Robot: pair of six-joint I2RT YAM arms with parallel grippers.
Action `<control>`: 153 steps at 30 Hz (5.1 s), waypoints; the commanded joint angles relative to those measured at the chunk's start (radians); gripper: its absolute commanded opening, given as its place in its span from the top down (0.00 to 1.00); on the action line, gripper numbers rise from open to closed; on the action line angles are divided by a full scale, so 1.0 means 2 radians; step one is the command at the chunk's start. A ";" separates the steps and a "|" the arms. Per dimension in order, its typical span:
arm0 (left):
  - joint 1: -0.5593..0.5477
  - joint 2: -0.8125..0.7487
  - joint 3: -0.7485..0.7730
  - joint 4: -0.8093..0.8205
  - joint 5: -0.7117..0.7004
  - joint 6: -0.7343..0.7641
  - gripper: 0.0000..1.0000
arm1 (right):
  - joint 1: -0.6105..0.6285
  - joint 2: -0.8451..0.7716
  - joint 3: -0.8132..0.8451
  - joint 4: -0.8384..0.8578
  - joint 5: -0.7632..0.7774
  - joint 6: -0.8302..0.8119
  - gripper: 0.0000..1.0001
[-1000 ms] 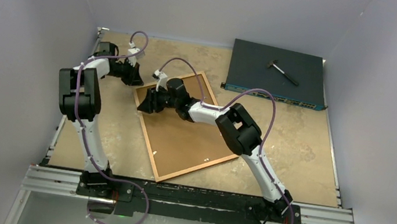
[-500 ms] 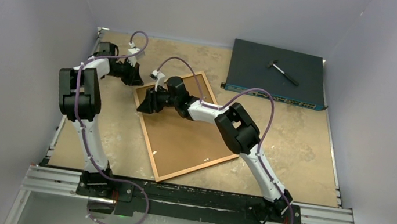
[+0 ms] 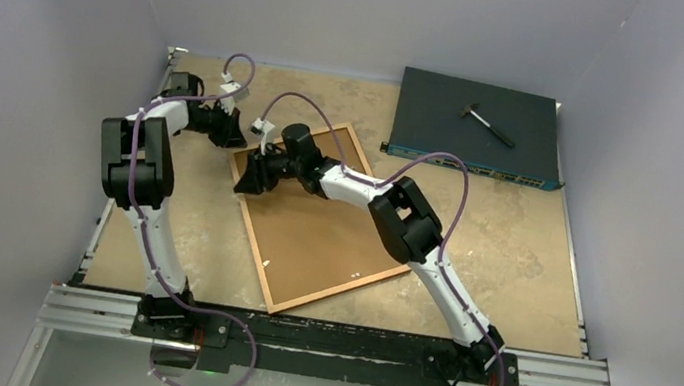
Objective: Put the photo into the frame
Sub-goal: Install the photo frame at the center of the board, then adjust the photo frame at the center of the board.
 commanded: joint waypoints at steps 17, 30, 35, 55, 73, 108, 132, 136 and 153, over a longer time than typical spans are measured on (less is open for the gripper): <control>-0.004 0.002 -0.014 -0.079 -0.007 -0.016 1.00 | 0.017 -0.010 -0.018 -0.026 -0.013 -0.027 0.69; 0.011 -0.004 -0.014 -0.086 -0.025 -0.016 1.00 | 0.012 -0.075 -0.037 0.001 0.031 0.000 0.22; 0.036 -0.012 -0.010 -0.103 -0.032 0.003 1.00 | -0.018 -0.177 -0.126 0.042 0.067 0.051 0.11; 0.170 -0.087 -0.144 -0.188 -0.101 0.178 1.00 | -0.040 -0.651 -0.660 -0.132 0.193 0.185 0.09; 0.168 -0.113 -0.078 -0.217 -0.044 0.131 0.51 | -0.060 -0.599 -0.626 -0.148 0.187 0.147 0.09; 0.149 -0.141 -0.226 -0.239 -0.077 0.220 1.00 | -0.157 -0.462 -0.534 -0.105 0.208 0.101 0.05; 0.159 -0.129 -0.137 -0.310 -0.043 0.222 0.75 | -0.030 -0.436 -0.398 -0.060 0.255 0.103 0.07; 0.158 -0.119 -0.132 -0.308 -0.013 0.218 0.66 | 0.021 -0.357 -0.333 -0.028 0.216 0.083 0.09; 0.152 -0.092 -0.148 -0.271 -0.016 0.205 0.90 | 0.119 -0.151 -0.144 -0.001 0.170 0.083 0.16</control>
